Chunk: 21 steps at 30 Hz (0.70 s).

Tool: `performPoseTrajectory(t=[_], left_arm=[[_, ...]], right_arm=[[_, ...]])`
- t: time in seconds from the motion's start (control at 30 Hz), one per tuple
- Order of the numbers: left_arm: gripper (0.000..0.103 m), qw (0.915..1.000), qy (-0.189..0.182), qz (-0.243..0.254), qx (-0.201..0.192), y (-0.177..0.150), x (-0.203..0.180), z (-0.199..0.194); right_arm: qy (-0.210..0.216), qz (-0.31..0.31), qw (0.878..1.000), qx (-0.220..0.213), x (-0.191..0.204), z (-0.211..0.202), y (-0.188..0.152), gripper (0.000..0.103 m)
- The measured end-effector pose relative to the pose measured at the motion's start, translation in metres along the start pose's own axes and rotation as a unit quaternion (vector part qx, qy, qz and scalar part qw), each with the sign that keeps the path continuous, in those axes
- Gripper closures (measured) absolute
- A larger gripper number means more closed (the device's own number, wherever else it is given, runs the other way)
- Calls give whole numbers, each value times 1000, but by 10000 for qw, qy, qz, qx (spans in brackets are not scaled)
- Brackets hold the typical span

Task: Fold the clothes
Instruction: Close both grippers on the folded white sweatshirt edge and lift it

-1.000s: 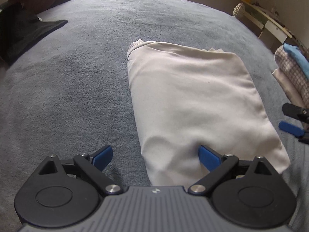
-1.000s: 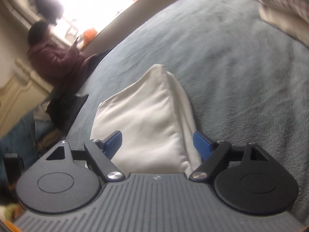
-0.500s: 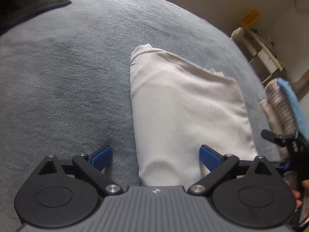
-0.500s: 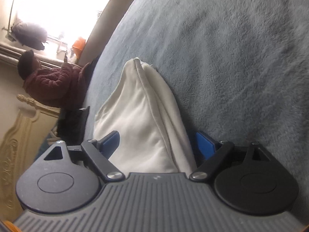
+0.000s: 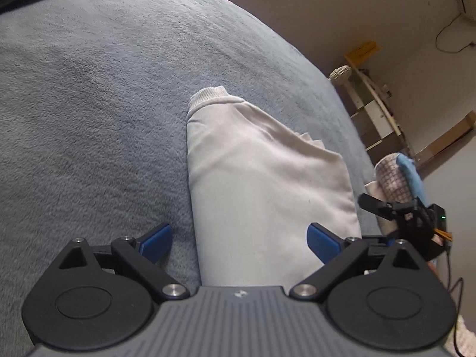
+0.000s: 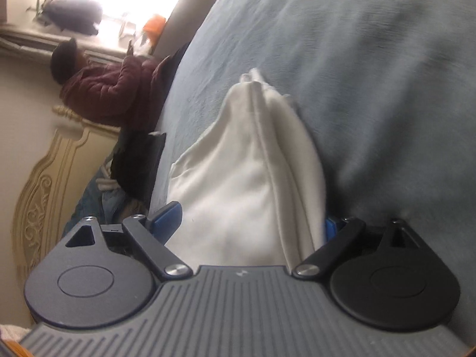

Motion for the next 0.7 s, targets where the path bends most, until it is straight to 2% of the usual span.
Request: performPoseTrajectory(t=[0.1, 0.2, 0.27, 0.4, 0.5, 0.57, 0.6, 0.67, 0.7], left_arm=[[6, 9997, -196, -117, -12, 9, 4, 8], [6, 9990, -390, -197, -27, 21, 6, 18], [6, 9984, -519, -200, -56, 28, 6, 24], [7, 9981, -591, -25, -159, 39, -2, 36], [11, 9984, -517, 44, -244, 44, -8, 41], [19, 9988, -403, 20, -277, 45, -9, 43], [22, 9991, -323, 19, -289, 45, -10, 43], [36, 9995, -147, 37, -292, 45, -11, 42], [39, 9995, -67, 34, -294, 44, -11, 41]], right_arm=[[183, 31, 9998, 110, -2, 9, 13, 15], [276, 1, 9993, 249, -4, 17, 24, 22], [274, -9, 9991, 319, -6, 22, 32, 37], [315, 23, 9987, 392, -13, 30, 43, 54], [349, 31, 9985, 414, -16, 38, 50, 67], [340, -9, 9984, 443, -17, 42, 52, 74], [327, -42, 9984, 454, -16, 43, 52, 75], [293, -101, 9984, 471, -15, 43, 52, 76], [267, -122, 9984, 473, -14, 43, 52, 77]])
Point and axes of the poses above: each gripper's, at about its wrist camera, not at the fingertips, and z roughly the way its jaws point, x to its left, y to its top, the point moved 4 cm from there along z, roughly the way its jaws point, and after that the axes turned 10 degrees about y, right-handed, at the moved point
